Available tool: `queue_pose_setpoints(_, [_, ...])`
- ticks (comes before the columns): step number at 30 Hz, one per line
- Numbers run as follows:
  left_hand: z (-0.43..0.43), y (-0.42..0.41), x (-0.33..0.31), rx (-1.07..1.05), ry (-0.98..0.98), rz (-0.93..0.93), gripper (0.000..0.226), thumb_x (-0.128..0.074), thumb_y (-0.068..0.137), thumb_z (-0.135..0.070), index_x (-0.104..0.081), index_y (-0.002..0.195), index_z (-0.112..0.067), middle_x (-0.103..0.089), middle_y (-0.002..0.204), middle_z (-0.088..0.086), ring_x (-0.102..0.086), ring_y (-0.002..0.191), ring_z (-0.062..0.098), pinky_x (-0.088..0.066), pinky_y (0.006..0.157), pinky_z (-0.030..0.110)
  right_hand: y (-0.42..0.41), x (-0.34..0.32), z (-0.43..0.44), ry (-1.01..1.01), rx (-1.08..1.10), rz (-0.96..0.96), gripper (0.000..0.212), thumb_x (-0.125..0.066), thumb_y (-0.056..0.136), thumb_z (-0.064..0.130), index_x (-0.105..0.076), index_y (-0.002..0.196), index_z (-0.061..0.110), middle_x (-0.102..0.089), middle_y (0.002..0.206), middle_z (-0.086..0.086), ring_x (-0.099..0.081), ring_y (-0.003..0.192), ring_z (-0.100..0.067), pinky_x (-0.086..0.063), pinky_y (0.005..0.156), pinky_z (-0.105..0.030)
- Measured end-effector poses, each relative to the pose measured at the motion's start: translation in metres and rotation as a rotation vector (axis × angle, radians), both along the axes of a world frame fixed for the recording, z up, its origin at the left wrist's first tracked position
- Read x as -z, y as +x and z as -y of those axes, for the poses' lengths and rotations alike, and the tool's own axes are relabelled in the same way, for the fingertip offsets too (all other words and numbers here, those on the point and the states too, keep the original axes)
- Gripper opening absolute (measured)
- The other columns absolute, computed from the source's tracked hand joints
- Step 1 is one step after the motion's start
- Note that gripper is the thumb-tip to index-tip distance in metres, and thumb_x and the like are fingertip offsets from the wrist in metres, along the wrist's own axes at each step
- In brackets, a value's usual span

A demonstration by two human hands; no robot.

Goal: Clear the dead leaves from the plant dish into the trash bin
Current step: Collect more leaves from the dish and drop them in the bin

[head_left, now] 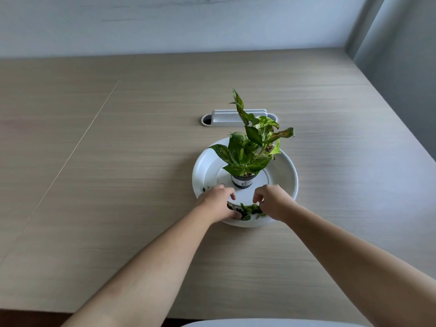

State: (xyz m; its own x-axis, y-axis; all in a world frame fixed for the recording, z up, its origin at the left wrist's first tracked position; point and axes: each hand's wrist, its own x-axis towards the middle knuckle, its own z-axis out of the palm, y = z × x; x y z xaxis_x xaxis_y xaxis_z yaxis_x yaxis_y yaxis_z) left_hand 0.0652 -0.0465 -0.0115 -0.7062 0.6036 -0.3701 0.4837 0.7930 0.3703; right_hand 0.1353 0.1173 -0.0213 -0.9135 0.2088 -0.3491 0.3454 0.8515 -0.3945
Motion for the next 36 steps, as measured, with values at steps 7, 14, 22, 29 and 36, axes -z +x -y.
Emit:
queue_pose_setpoints(7, [-0.019,0.010,0.008,0.013,-0.077,-0.047,0.033,-0.068,0.078,-0.039,-0.055,0.106,-0.028,-0.052,0.111,0.002,-0.057,0.102,0.027,-0.043,0.074,0.031,0.002,0.006,0.010,0.058,-0.081,0.056,0.025,-0.067,0.074,0.027,-0.062,0.097,0.018,-0.055,0.102,-0.005,-0.061,0.086,-0.028,-0.054,0.073,-0.037])
queue_pose_setpoints(14, [-0.020,0.014,0.019,-0.013,0.000,-0.068,0.020,-0.065,0.079,-0.007,-0.064,0.096,-0.016,-0.057,0.105,0.009,-0.061,0.092,0.032,-0.042,0.065,0.031,-0.003,0.014,0.015,0.060,-0.114,0.063,0.019,-0.059,0.075,0.003,-0.069,0.089,0.012,-0.062,0.090,-0.009,-0.051,0.073,-0.021,-0.045,0.062,-0.029])
queue_pose_setpoints(22, [-0.020,0.008,0.022,-0.137,0.133,0.108,0.013,-0.070,0.077,-0.005,-0.075,0.087,-0.010,-0.073,0.099,0.011,-0.068,0.090,0.027,-0.052,0.077,0.027,-0.003,0.008,0.006,-0.141,0.119,0.059,0.017,-0.063,0.073,-0.001,-0.075,0.082,0.008,-0.067,0.079,-0.008,-0.058,0.068,-0.019,-0.047,0.054,-0.020])
queue_pose_setpoints(29, [0.003,-0.013,0.005,-0.343,0.379,0.224,0.009,-0.080,0.070,-0.007,-0.075,0.078,-0.006,-0.066,0.065,-0.002,-0.065,0.070,0.015,-0.056,0.076,0.025,0.000,-0.017,-0.009,-0.350,0.357,-0.019,0.018,-0.072,0.072,-0.001,-0.071,0.065,0.015,-0.065,0.058,0.003,-0.060,0.045,-0.001,-0.047,0.047,-0.004])
queue_pose_setpoints(36, [0.012,-0.011,-0.001,-0.355,0.439,0.289,0.010,-0.080,0.070,-0.005,-0.075,0.079,-0.006,-0.066,0.064,-0.003,-0.063,0.065,0.011,-0.051,0.061,0.013,0.015,-0.026,-0.004,-0.361,0.433,-0.054,0.009,-0.071,0.073,0.000,-0.075,0.077,0.006,-0.069,0.067,-0.005,-0.064,0.057,-0.011,-0.054,0.060,-0.017])
